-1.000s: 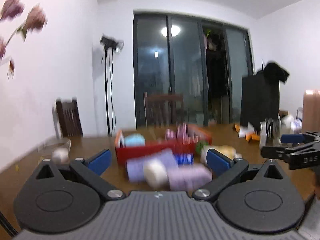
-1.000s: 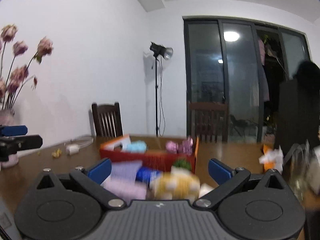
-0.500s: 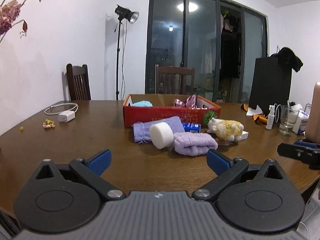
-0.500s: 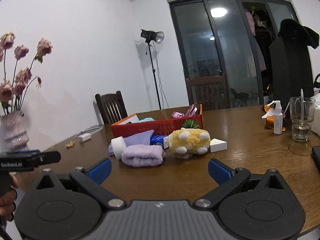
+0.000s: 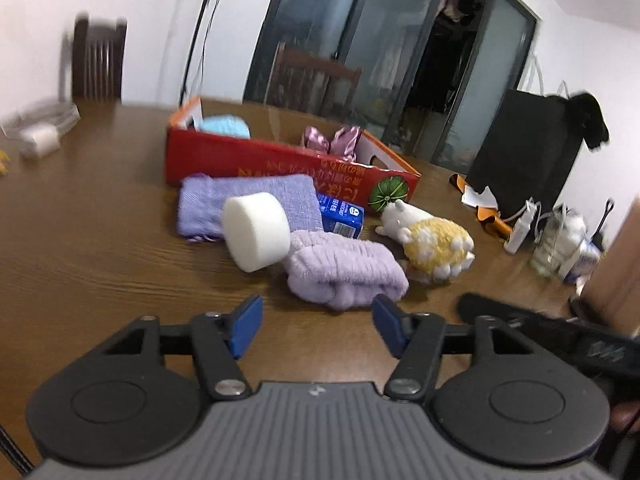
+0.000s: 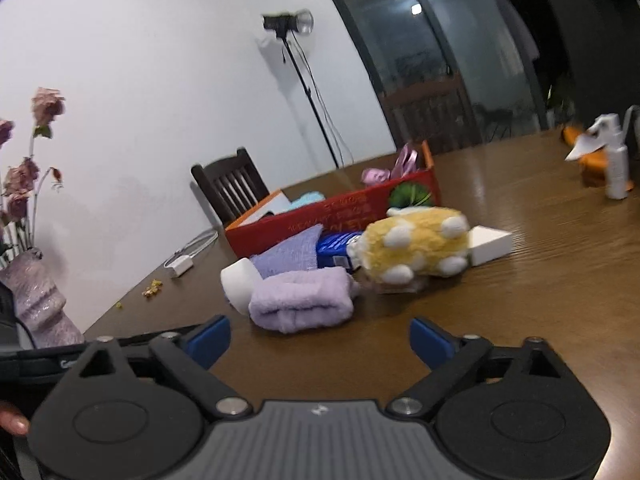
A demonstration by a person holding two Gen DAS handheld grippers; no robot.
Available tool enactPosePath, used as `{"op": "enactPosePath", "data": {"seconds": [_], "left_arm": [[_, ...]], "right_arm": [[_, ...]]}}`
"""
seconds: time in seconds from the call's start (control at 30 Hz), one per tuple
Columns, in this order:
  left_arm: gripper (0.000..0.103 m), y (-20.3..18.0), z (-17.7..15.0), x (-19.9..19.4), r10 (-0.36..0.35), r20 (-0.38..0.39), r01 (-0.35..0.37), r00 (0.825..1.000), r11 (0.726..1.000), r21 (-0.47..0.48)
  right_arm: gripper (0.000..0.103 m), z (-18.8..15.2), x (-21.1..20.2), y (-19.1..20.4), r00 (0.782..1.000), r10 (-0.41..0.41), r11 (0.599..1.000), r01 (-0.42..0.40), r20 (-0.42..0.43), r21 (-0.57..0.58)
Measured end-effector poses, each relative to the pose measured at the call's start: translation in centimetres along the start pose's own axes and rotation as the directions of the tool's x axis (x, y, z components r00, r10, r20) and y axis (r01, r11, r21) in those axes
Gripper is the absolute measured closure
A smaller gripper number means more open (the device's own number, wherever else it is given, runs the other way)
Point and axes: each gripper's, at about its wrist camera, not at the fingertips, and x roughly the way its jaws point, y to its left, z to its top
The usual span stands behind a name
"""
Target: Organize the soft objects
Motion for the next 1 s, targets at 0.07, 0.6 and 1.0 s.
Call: {"op": "enactPosePath", "data": {"seconds": [0.07,0.6,1.0], "left_arm": [[0.050,0.7,1.0,1.8,-0.012,-0.025,0.011,1.000,1.000,-0.028],[0.077,1.6,0.5,2.6,-0.145,-0.128,0.132,0.981,0.986,-0.105],[0.057,0.6,-2.5,-2.6,-0.143,-0.125,0.130,0.982,0.986,-0.105]], "right_arm": [[0.030,0.9,2.3,-0.2,1.000,0.008,1.000,-0.007,-0.023,0.020],[0.075,1.1,5.8,-1.0,0.989,0.050,0.996,-0.039,-0.142,0.083],[0.071,-1.5,-1.1,1.1,0.994,0.068,0.998,-0.066,-0.089,0.018]]}}
